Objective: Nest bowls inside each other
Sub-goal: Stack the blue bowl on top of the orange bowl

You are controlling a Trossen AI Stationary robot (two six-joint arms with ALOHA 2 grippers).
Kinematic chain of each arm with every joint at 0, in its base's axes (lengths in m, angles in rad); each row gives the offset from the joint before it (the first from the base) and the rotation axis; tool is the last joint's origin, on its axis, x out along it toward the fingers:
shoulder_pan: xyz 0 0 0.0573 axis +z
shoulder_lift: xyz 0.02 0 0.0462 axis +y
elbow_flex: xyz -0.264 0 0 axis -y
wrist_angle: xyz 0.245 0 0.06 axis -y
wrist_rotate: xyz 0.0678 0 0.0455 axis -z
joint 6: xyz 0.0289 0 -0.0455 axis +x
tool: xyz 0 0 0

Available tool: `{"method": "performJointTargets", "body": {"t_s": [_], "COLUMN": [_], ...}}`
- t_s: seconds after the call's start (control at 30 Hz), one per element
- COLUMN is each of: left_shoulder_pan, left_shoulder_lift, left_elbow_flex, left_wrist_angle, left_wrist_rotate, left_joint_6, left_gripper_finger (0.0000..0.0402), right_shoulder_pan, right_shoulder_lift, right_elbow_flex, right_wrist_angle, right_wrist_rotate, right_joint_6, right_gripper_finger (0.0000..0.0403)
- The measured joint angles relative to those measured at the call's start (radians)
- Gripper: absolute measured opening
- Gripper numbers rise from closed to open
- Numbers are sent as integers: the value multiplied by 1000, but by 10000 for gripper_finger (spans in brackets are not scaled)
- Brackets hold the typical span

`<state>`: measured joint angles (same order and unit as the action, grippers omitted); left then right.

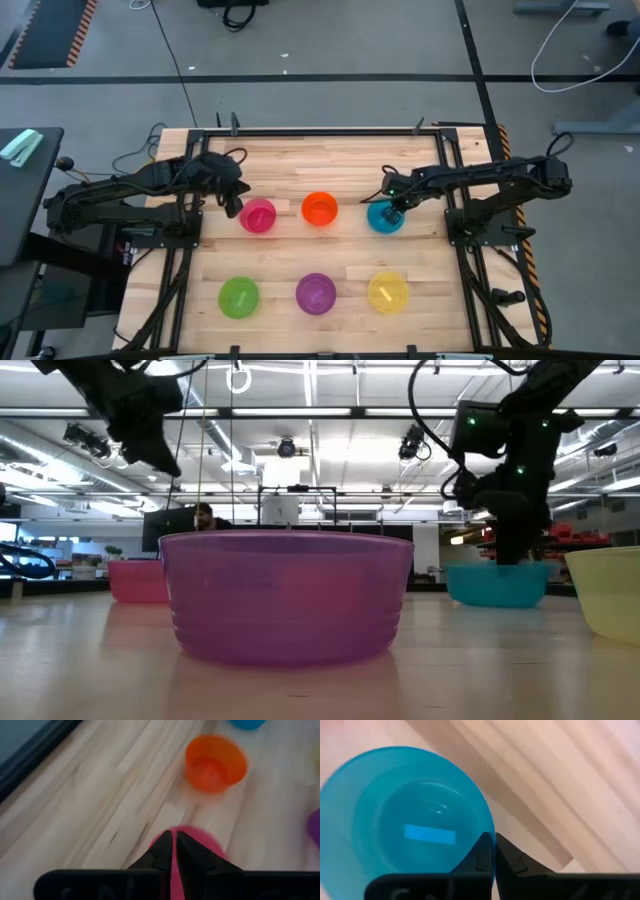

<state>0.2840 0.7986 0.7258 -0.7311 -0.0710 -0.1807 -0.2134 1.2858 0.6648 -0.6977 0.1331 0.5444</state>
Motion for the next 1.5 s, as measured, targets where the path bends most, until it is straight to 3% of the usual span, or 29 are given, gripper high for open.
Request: {"method": "performJointTargets", "body": {"t_s": [0.23,0.47,0.83,1.13,1.3,1.5], "left_shoulder_pan": [-19,-71,-140,-191,-164,-65], "left_shoulder_lift": [7,101,311,383,395,442], "left_elbow_flex": [0,-1,-1,-1,0,0], "left_wrist_angle": [-99,-141,-165,-161,-151,-143], "left_wrist_rotate": [12,24,50,71,-2,-4], "left_joint_6": [-71,-126,-170,-208,-228,-223], "left_gripper_finger": [27,50,81,96,94,90], "right_shoulder_pan": [-1,-7,-7,0,-2,-5], "right_shoulder_lift": [1,43,362,555,587,614], "right_elbow_flex": [115,274,590,788,820,820], "right_wrist_angle": [0,-7,-27,-96,-97,-96], "right_wrist_rotate": [27,35,20,16,15,15], "right_joint_6": [-29,-69,-185,-247,-259,-268], "right_gripper_finger": [3,2,0,0,0,0]}}
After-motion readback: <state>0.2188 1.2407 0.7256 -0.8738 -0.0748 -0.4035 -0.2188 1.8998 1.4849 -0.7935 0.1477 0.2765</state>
